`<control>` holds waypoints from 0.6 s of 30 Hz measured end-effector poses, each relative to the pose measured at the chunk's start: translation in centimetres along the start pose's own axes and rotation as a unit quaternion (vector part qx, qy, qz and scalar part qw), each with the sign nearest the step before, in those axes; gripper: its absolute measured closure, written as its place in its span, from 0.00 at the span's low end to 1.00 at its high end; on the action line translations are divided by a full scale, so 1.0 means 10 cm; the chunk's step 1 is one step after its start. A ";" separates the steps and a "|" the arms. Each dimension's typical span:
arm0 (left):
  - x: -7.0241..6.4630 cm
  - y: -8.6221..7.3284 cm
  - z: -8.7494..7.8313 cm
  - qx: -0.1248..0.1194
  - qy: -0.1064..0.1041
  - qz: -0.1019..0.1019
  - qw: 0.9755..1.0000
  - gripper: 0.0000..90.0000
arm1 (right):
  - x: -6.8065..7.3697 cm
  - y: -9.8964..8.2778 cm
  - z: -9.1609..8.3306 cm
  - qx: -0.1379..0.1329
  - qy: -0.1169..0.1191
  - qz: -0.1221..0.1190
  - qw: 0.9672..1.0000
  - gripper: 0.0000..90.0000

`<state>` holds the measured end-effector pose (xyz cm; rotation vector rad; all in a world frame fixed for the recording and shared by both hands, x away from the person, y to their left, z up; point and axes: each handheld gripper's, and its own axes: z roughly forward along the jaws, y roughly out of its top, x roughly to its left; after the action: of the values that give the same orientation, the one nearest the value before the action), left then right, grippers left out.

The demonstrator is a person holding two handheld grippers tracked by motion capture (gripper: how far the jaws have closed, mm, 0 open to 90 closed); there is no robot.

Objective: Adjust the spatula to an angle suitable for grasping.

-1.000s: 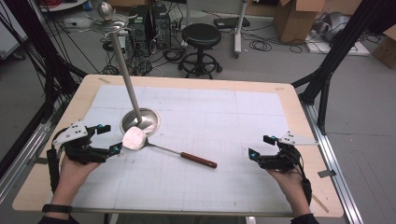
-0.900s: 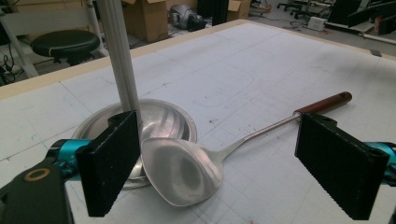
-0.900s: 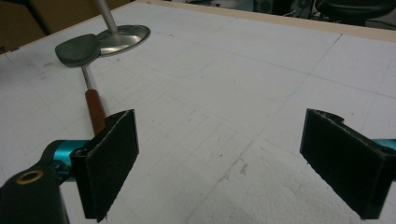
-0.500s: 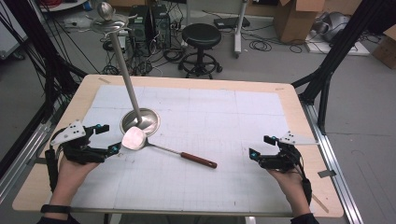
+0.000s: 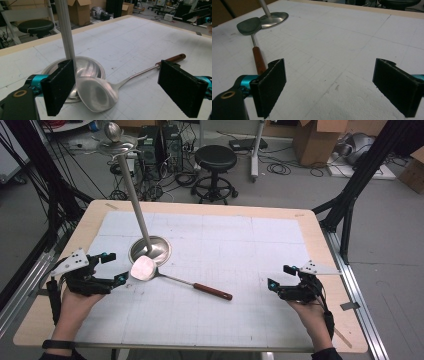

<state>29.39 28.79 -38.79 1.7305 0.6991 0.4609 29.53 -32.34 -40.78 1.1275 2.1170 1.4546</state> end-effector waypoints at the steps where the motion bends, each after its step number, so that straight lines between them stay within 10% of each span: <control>1: 0.00 0.00 0.00 -0.001 -0.001 0.000 1.000 0.17 | 0.00 0.00 0.00 0.001 0.000 -0.001 1.000 0.12; 18: -0.02 0.01 -0.02 0.000 0.000 0.001 1.000 0.17 | -0.02 0.00 -0.01 0.001 -0.001 -0.006 1.000 0.12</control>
<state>29.19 28.78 -38.62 1.7305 0.6971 0.4620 29.59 -32.57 -40.75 1.1149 2.1202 1.4453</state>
